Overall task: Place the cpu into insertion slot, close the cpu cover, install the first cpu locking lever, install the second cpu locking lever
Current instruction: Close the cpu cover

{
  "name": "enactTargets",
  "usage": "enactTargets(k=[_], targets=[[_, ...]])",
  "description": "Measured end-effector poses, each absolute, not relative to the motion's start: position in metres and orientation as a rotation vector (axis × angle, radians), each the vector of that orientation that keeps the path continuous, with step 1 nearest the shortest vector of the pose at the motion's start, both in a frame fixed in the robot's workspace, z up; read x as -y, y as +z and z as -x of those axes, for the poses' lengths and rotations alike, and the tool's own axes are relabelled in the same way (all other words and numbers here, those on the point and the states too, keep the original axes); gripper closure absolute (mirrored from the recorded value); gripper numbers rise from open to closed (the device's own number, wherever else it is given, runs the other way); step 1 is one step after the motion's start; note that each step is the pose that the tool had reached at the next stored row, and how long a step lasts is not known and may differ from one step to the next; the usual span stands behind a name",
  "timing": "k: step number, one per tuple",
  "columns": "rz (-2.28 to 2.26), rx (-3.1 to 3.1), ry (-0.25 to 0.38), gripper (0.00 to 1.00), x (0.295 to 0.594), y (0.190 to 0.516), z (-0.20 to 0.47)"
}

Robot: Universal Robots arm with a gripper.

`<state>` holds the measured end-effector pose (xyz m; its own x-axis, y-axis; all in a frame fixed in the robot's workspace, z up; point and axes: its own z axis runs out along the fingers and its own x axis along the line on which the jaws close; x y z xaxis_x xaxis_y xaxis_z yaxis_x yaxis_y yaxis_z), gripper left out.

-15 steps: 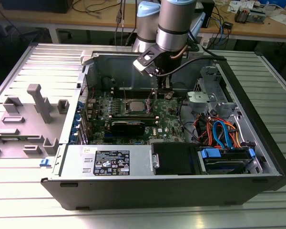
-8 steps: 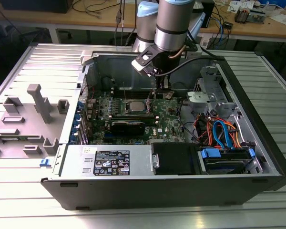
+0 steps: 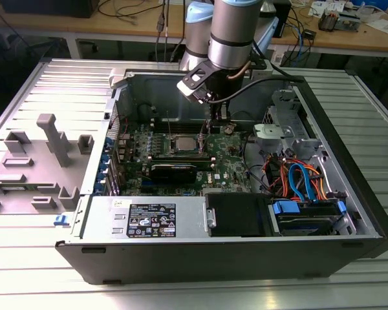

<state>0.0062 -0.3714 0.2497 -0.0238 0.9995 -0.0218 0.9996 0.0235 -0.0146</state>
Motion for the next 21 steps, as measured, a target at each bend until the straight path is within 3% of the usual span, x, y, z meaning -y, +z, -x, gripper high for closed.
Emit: enactTargets(k=[21], targets=[[-2.191, -2.243, -0.040, 0.89, 0.3714, 0.2498, -0.0022]])
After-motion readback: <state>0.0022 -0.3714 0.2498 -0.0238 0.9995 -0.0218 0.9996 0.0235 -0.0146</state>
